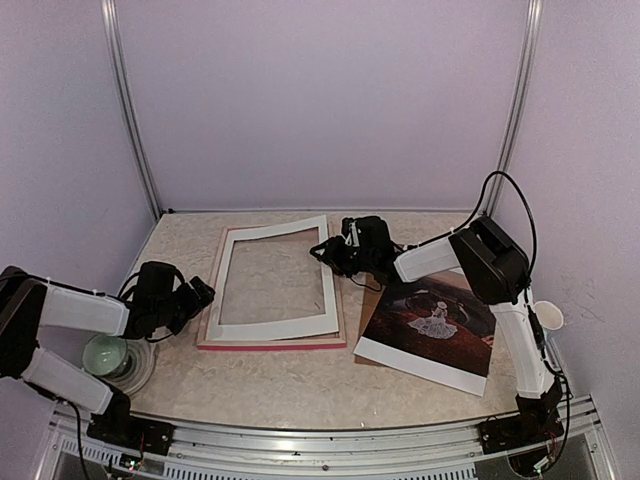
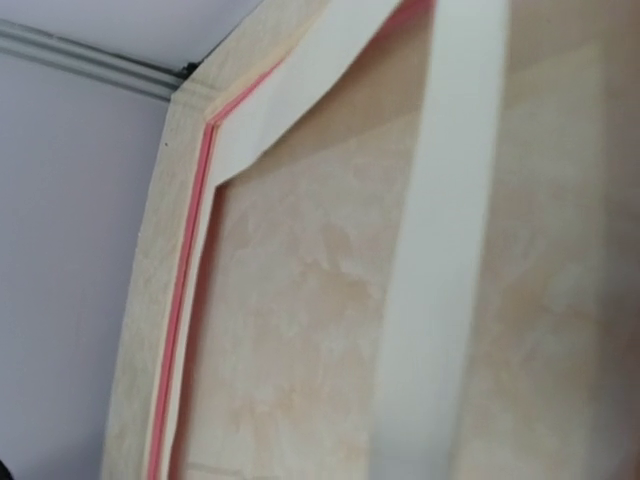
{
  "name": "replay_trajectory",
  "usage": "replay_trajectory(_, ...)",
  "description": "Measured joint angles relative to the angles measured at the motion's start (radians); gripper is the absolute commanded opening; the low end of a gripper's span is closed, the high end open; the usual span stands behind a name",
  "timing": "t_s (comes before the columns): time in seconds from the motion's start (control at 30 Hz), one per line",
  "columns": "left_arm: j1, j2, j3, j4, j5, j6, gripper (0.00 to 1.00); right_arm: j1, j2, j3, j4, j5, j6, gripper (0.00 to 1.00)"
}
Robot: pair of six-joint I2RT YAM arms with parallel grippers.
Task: Put the photo into the frame
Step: Place the mat board on the glass panel.
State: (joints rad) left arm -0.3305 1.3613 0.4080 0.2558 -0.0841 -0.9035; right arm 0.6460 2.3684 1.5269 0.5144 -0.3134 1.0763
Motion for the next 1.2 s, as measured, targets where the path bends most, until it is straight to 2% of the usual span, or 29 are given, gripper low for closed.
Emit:
replay_trajectory(0.1, 0.000, 0.004, 0.000, 0.004, 0.002, -0.003, 0.99, 0.001, 0.000, 0.000, -0.026, 0.000, -0.016, 0.47)
replay_trajectory(0.47, 0.000, 0.010, -0.015, 0.025, 0.005, -0.011, 0.99, 0.027, -0.001, 0.111, -0.269, 0.045, -0.121, 0.60)
replay_trajectory(0.93, 0.000, 0.013, -0.017, 0.030, 0.009, -0.013, 0.99, 0.066, -0.001, 0.318, -0.593, 0.158, -0.282, 0.69)
replay_trajectory(1.2, 0.000, 0.013, -0.021, 0.038, 0.008, -0.014, 0.99, 0.074, -0.001, 0.346, -0.716, 0.195, -0.355, 0.71)
